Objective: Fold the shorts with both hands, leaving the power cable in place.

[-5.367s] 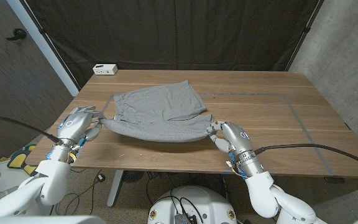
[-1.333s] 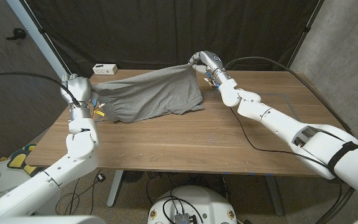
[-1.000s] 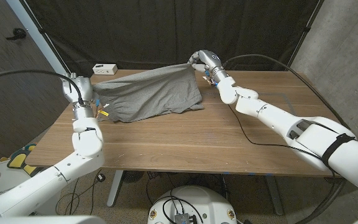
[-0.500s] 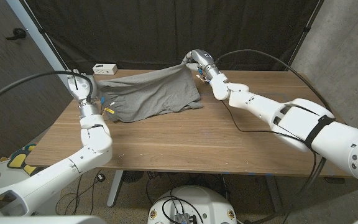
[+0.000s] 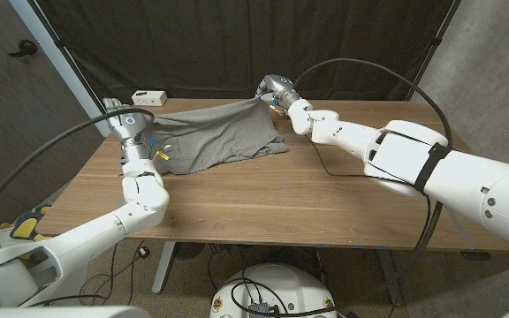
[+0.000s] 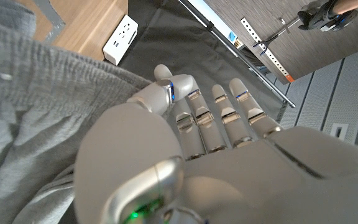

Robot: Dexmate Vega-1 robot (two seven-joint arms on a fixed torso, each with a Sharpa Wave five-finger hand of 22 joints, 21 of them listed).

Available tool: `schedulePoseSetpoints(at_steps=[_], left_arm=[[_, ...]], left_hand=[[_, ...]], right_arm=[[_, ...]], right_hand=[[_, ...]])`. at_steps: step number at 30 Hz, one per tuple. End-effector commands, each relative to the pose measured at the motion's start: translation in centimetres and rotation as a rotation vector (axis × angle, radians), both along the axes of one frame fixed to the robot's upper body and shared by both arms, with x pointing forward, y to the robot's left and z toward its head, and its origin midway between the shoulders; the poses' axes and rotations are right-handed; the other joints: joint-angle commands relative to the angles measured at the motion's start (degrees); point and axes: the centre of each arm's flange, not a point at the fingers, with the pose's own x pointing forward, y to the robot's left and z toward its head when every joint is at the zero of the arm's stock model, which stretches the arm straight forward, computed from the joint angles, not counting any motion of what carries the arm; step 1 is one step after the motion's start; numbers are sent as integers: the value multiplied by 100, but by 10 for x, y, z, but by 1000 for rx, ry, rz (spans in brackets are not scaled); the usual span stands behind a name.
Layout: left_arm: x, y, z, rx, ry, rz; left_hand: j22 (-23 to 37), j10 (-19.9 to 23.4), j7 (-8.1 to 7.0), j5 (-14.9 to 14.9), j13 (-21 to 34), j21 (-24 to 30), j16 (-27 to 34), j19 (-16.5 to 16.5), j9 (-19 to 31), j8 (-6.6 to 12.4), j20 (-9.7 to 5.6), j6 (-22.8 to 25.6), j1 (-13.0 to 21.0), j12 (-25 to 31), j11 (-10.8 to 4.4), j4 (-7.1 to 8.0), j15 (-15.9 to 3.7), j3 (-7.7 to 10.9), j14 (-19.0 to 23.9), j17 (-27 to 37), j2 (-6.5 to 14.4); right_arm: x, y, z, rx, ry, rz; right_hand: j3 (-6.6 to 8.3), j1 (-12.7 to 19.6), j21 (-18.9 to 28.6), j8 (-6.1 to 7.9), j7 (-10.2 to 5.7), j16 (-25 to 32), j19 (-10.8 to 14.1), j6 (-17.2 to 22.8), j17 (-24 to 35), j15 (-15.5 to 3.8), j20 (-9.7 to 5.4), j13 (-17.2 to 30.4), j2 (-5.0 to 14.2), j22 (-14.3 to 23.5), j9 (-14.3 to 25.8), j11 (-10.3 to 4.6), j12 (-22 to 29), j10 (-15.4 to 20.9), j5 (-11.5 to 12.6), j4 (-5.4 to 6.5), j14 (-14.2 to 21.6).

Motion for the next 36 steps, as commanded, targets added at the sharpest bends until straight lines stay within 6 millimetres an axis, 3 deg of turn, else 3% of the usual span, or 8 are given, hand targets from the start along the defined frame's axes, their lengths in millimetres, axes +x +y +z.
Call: schedulePoseSetpoints(at_steps=[1, 11, 15, 20, 23, 28, 29, 36], left_arm=[[35, 2, -5, 79, 150, 130], [64, -3, -14, 114, 259, 229], [70, -6, -16, 105, 294, 252], [70, -8, -18, 94, 309, 253], [67, -8, -19, 89, 307, 245], [54, -11, -20, 88, 262, 205], [46, -12, -20, 87, 236, 172], [16, -17, -18, 7, 172, 23]], left_hand=[[37, -113, 805, 62, 18, 58, -44, -109, -50, -72, -2, 940, -103, -51, -4, -15, -618, 83, -99, -9, -24], [80, -337, 713, 55, 2, 135, -68, -253, -163, -164, 42, 965, -208, -121, -35, -35, -592, 144, -229, -11, -34], [105, -368, 671, 32, -16, 172, -64, -350, -220, -218, 84, 947, -259, -124, -35, -35, -558, 172, -273, -8, -31], [121, -375, 659, 11, -24, 190, -57, -426, -234, -246, 115, 912, -284, -118, -41, -41, -551, 191, -282, -9, -29], [149, -383, 362, -79, -32, 265, -24, -451, -351, -341, 120, 850, -326, -107, -57, -27, -548, 149, -300, 19, 13], [171, -453, 116, -444, -36, 386, 67, -481, -542, -548, 85, 538, -386, -110, -86, -13, -528, -217, -331, 103, 94], [143, -532, -71, -978, -55, 476, 146, -578, -790, -899, 117, -59, -405, -116, -90, -53, -519, -663, -322, 141, 151], [-88, -945, -867, -2186, -212, 537, 161, -839, -1697, -2534, 224, -2206, -973, -130, -103, 133, -407, -1575, -486, 123, 261]], right_arm=[[11, 9, 3, -72, 197, -140], [14, 9, 1, -80, 278, -167], [15, 6, 2, -86, 307, -175], [17, -2, 4, -23, 368, -161], [18, -8, 4, 31, 379, -127], [12, -13, 3, 47, 232, 17], [5, -16, 0, 45, 140, 94], [-21, -26, -17, 78, 77, 213]], right_hand=[[18, 3, 37, -17, -41, 64, 8, -37, 53, -719, -39, 11, 67, 12, 21, -44, -9, -14, -5, 42, -14], [18, -5, 46, -51, -78, 92, -12, -113, 126, -713, -50, 5, 103, 18, 29, -47, -44, -50, -5, 58, -45], [91, -250, 80, -575, -523, -284, -141, -1324, -29, -623, 40, -121, 239, 39, -35, -57, -544, -897, -23, 210, -525], [50, -1342, 8, -679, -738, -1333, -634, -3852, -898, -327, 293, -318, 193, 2, -84, 89, -1295, -2200, -36, 695, -1419], [-349, -2314, -175, -633, -623, -1693, -1120, -4993, -1080, -104, 414, -384, 113, -10, -77, 144, -1356, -2962, -18, 1179, -2081], [-650, -2988, -388, -550, -565, -1975, -1615, -5222, -1204, 149, 529, -437, 88, -14, -71, 243, -1323, -3393, 13, 1500, -2651], [-664, -3021, -398, -537, -542, -1986, -1635, -5198, -1214, 161, 537, -441, 86, -15, -71, 251, -1314, -3394, 15, 1513, -2667], [-396, -2796, -348, -372, -520, -2012, -1445, -4667, -1407, 102, 520, -492, 311, -26, -80, 266, -1171, -3116, 80, 1317, -2453]])
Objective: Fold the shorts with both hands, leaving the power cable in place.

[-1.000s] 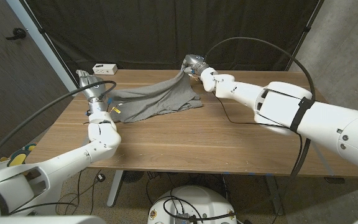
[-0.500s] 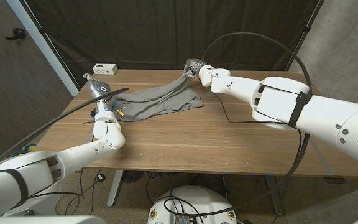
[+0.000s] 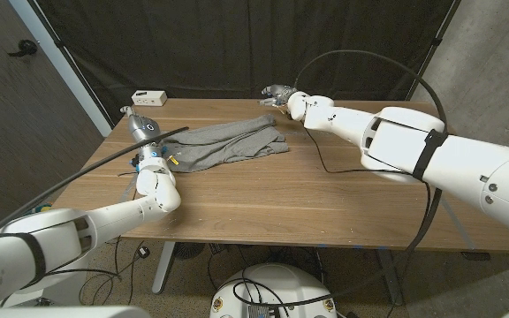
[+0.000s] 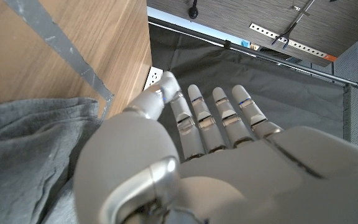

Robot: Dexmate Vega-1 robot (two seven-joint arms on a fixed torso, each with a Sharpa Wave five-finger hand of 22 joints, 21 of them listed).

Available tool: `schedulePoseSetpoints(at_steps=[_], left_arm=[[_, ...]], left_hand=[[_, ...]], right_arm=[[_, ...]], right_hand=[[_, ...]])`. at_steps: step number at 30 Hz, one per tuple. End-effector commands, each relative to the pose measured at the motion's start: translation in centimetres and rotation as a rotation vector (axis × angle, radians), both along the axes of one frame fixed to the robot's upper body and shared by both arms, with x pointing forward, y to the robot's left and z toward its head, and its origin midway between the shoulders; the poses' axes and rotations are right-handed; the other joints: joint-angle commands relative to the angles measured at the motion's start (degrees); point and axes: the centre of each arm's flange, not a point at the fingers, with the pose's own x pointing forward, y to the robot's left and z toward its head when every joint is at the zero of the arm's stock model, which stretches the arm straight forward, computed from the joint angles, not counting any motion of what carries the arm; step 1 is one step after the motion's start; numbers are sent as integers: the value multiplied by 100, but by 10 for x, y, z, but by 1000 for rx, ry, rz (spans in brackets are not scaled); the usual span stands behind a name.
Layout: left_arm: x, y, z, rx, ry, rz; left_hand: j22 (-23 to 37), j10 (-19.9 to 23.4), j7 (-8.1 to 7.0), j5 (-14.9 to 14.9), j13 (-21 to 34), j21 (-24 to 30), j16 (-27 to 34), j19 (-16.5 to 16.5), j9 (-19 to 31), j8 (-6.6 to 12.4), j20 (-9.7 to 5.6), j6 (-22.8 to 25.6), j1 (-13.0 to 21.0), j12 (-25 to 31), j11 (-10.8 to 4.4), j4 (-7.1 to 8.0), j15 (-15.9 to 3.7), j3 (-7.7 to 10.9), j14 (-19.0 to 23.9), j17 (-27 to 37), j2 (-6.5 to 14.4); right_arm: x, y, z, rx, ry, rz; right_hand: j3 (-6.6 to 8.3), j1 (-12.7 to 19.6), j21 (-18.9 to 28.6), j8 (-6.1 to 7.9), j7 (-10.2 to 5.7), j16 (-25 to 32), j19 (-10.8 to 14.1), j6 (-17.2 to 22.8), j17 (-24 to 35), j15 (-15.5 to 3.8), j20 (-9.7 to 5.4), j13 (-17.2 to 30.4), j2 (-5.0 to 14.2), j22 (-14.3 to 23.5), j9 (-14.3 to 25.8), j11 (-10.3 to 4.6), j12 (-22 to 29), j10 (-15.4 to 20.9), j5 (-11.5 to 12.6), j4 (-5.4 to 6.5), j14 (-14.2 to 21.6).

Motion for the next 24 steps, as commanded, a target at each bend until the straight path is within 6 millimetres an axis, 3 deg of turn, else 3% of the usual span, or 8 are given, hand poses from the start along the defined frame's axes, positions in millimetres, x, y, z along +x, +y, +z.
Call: schedulePoseSetpoints(at_steps=[1, 2, 4, 6, 13, 17, 24], left_arm=[[-40, -10, 2, -108, -91, -168], [-40, -10, 2, -109, -90, -168], [-48, -11, 1, -177, -99, -202], [-53, -11, 1, -218, -94, -227], [-67, -6, -7, -325, -91, -329], [-75, -4, -11, -370, -70, -367], [-82, 1, -16, -410, -15, -406]], left_hand=[[-97, -145, -303, -422, -56, 18, 16, -171, -352, -649, 85, -769, -340, 24, 2, 145, -435, -386, -128, -1, 19], [-105, -170, -299, -452, -60, 7, 6, -200, -376, -686, 107, -804, -389, 19, 7, 167, -416, -412, -154, -2, 16], [-173, -335, -325, -689, -92, -122, -75, -475, -576, -985, 284, -1108, -822, 4, 70, 329, -273, -662, -376, -27, -64], [-201, -472, -320, -751, -107, -191, -95, -598, -656, -1076, 381, -1180, -1001, -27, 92, 385, -200, -761, -441, -46, -107], [-230, -619, -270, -792, -126, -277, -115, -720, -767, -1173, 462, -1259, -1369, -39, 126, 548, -101, -952, -562, -50, -141], [-251, -705, -230, -764, -147, -411, -151, -924, -886, -1210, 574, -1221, -1796, -23, 199, 711, -4, -1185, -747, -70, -266], [-268, -1010, -237, -679, -175, -611, -212, -1169, -990, -1333, 754, -1629, -2084, -65, 249, 728, 191, -1419, -1060, -135, -536]], right_arm=[[-43, -6, -19, 84, -190, 283], [-43, -6, -20, 84, -190, 281], [-50, -7, -27, 81, -185, 280], [-55, -8, -34, 85, -185, 280], [-70, -11, -55, 107, -170, 305], [-79, -11, -63, 108, -169, 320], [-94, -7, -73, 114, -195, 361]], right_hand=[[136, 91, 46, 61, -4, -22, 155, 230, -75, -221, -21, -6, 90, 9, 2, -6, 77, 150, 30, -67, 125], [141, 93, 47, 65, 0, -24, 160, 246, -79, -217, -20, -7, 93, 9, 2, -1, 78, 156, 29, -70, 128], [165, 99, 48, 85, 14, -36, 170, 322, -101, -207, -23, -14, 105, 7, 1, 5, 85, 180, 26, -78, 129], [184, 101, 48, 90, 11, -47, 177, 364, -123, -204, -24, -20, 107, 6, 0, 34, 95, 212, 21, -86, 136], [258, 114, 56, 120, 41, -60, 221, 544, -195, -175, -25, -42, 122, 1, -3, 89, 140, 364, 3, -116, 215], [287, 99, 62, 138, 56, -62, 247, 649, -229, -166, -14, -54, 126, 0, -5, 115, 162, 444, -10, -116, 263], [333, 115, 59, 133, 70, -119, 257, 723, -295, -241, -21, -71, 100, -3, -6, 127, 171, 507, -28, -156, 220]])
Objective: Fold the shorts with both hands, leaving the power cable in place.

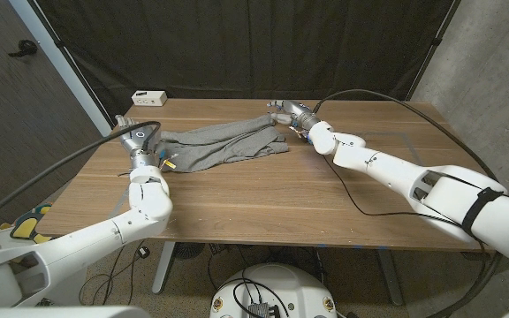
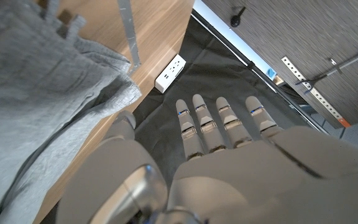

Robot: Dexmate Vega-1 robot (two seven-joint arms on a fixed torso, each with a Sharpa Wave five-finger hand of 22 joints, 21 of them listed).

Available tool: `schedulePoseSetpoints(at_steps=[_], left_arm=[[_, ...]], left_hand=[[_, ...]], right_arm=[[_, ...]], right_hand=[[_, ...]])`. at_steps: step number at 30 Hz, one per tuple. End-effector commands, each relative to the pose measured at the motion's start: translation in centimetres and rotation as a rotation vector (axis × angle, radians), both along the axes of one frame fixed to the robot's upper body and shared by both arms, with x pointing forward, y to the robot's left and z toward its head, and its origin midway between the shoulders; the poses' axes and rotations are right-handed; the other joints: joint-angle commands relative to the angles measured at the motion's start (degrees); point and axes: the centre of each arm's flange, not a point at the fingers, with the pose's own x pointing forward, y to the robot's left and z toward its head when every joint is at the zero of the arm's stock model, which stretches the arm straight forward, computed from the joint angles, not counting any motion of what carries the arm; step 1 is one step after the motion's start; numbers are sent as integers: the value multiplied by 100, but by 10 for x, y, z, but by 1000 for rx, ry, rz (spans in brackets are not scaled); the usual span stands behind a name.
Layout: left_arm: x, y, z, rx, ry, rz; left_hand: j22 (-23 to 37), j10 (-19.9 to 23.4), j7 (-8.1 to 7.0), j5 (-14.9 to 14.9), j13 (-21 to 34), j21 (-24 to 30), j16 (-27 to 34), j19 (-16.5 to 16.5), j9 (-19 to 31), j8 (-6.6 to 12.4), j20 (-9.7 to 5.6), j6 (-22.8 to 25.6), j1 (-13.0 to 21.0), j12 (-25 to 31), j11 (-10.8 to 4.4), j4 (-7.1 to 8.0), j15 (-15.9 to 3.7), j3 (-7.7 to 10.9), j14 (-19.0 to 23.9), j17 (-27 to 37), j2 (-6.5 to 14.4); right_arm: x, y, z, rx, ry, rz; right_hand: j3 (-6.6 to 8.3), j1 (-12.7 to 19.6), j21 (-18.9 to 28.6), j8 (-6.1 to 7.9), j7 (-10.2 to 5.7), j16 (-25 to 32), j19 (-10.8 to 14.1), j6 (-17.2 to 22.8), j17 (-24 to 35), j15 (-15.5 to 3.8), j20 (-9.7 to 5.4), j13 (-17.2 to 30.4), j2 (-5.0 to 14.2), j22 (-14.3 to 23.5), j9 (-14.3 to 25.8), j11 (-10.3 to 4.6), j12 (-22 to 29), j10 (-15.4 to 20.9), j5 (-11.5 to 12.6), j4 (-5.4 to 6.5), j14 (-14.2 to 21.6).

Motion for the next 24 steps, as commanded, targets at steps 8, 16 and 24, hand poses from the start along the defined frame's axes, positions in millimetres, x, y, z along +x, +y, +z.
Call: schedulePoseSetpoints(at_steps=[8, 16, 24], left_arm=[[-23, 11, -9, -126, 96, -183], [-16, 13, -13, -146, 151, -233], [-11, 11, -9, -107, 240, -227]], left_hand=[[-17, -563, -64, 195, -45, -273, -40, -221, -92, -112, 64, -1185, -293, -45, 45, -35, 289, -290, -510, -75, -315], [-20, -750, -28, 270, -71, -365, -38, -245, -105, -94, 63, -1594, -275, -52, 107, -116, 392, -402, -625, -93, -478], [-20, -940, 80, 369, -78, -521, -66, -405, -106, -11, 62, -1704, -67, -50, 88, -334, 415, -571, -908, -93, -705]], right_arm=[[-56, 31, -19, 8, -65, 153], [-62, 31, -36, 16, -61, 153], [-68, 29, -46, 4, -68, 138]], right_hand=[[195, 71, -34, 28, -62, -179, -42, 173, -171, -272, -81, -33, 38, -9, 8, -90, -17, 10, -59, -97, -170], [268, 62, -68, 12, -66, -196, -83, 258, -286, -236, -75, -70, 52, -17, 6, -27, -29, 61, -85, -113, -135], [302, 29, -73, 1, -31, -176, -65, 311, -351, -190, -54, -91, 47, -19, 6, -51, -14, 153, -100, -106, -47]])
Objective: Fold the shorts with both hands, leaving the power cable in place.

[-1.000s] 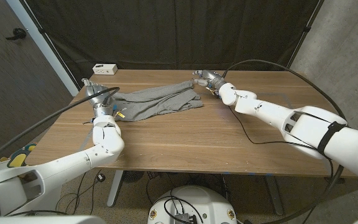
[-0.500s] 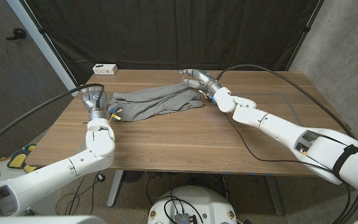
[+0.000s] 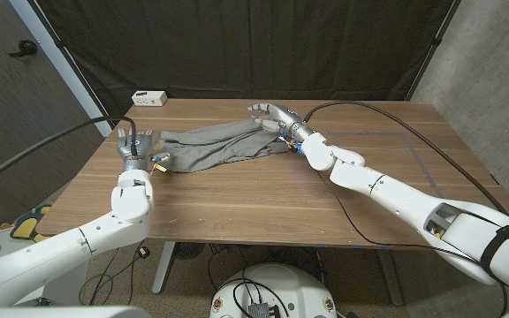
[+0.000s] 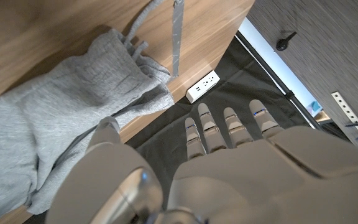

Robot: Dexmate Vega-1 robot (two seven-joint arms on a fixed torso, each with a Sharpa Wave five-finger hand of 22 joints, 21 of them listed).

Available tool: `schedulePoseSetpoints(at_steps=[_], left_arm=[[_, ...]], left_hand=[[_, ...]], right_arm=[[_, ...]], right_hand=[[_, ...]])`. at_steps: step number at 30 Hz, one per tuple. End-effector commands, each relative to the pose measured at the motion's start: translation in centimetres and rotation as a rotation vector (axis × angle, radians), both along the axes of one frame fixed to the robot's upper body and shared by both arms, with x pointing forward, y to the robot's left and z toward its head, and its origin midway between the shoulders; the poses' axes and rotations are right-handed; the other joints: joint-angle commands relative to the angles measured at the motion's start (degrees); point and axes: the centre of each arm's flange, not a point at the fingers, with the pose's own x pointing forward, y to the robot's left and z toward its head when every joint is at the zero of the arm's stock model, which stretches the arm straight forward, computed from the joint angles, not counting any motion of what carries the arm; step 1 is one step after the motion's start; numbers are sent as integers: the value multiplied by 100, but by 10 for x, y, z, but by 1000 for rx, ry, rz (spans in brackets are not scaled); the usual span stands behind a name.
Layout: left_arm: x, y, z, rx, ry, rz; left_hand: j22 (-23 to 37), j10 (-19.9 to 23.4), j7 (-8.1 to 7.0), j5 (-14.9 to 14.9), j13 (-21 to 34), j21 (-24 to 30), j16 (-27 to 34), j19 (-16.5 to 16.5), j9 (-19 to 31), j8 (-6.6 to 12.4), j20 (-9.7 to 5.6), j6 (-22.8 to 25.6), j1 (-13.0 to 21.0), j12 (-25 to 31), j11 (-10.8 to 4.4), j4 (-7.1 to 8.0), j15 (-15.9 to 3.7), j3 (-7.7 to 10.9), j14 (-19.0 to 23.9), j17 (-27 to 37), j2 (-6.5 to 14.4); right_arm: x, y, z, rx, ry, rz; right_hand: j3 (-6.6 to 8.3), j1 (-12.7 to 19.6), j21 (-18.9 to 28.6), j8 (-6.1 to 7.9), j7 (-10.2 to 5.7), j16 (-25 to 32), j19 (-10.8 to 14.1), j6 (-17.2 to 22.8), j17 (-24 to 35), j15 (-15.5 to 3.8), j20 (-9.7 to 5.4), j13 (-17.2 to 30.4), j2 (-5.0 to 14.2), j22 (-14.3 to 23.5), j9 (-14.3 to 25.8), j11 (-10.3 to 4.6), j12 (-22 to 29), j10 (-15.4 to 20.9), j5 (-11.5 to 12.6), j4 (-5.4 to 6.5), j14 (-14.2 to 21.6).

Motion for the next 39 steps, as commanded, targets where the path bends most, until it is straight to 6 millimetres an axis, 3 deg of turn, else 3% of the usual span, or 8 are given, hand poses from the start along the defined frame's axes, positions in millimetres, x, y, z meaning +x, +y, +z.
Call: schedulePoseSetpoints(at_steps=[1, 5, 8, 13, 16, 27, 34, 39], left_arm=[[6, 0, 2, 40, 120, -40], [9, -3, 1, 79, 129, -22], [10, -6, 0, 107, 120, -14], [12, -10, -1, 134, 114, -12], [14, -11, -2, 136, 118, -21], [24, -22, -4, 168, 206, -54], [27, -22, 1, 149, 321, -85], [16, -14, 15, 101, 271, -94]], left_hand=[[7, -132, 65, 90, 2, -66, -5, -384, -2, 54, 33, -71, 113, -7, 16, -120, 51, -74, -120, 24, -104], [11, -134, 116, 126, 2, -93, 14, -374, 0, 73, 27, -101, 231, 19, -18, -210, 86, -123, -148, 24, -116], [18, -76, 116, 190, 2, -93, 67, -261, 2, 114, 15, -79, 456, 69, -75, -347, 56, -163, -84, 22, -84], [20, 44, 48, 301, 0, -85, 126, -39, 2, 187, 12, 70, 876, 138, -165, -529, -41, -190, 54, 16, -18], [21, 118, 11, 334, -2, -81, 142, 39, 1, 203, 13, 123, 1019, 168, -191, -566, -85, -191, 111, 13, 8], [22, 133, -17, 407, -10, -91, 149, 184, 0, 198, 19, 151, 1361, 169, -258, -614, -135, -209, 195, 7, 34], [29, 445, -128, 532, -32, -171, 148, 300, -2, 244, -17, 512, 2260, 240, -273, -608, -280, 100, 334, -4, 559], [41, 506, -55, 451, -33, -222, 139, 233, 1, 267, 13, 685, 2335, 244, -198, -545, -256, 159, 368, -11, 702]], right_arm=[[-13, -1, -19, -5, -24, -8], [-15, 1, -25, -52, -27, 13], [-15, 3, -31, -78, -24, 12], [-11, 6, -41, -125, 27, 13], [-12, 10, -47, -151, 23, 12], [-13, 16, -53, -175, 27, 18], [-11, 16, -54, -182, 35, 15], [-9, 20, -50, -188, 22, 10]], right_hand=[[55, -42, -5, 0, 33, -2, -20, 75, -23, -203, 9, -7, -22, 7, 5, -19, 20, 88, -23, 4, 68], [103, -35, -8, 4, 31, 9, -7, 135, -67, -239, 12, -20, 2, 6, 4, -24, 24, 136, -23, -7, 127], [310, 129, -20, -17, 29, -13, 5, 191, -176, -322, 2, -46, 70, 3, 3, -71, 0, 161, -10, -138, 153], [439, 200, -23, -33, 19, -45, 27, 221, -245, -346, -18, -61, 87, 0, 3, -100, -25, 151, -14, -193, 111], [498, 195, -54, -47, -3, -75, -23, 249, -293, -350, -31, -75, 68, -3, 2, -201, -51, 122, -31, -197, 35], [593, 175, -88, -36, -15, -69, -59, 372, -363, -332, -36, -94, 62, -8, 1, -173, -45, 190, -52, -189, 22], [634, 164, -92, -43, 8, -52, -44, 402, -396, -325, -29, -102, 49, -9, 0, -166, -48, 212, -60, -189, 59], [652, 154, -95, -42, 17, -50, -40, 425, -410, -319, -28, -105, 45, -10, 0, -163, -51, 215, -64, -186, 59]])
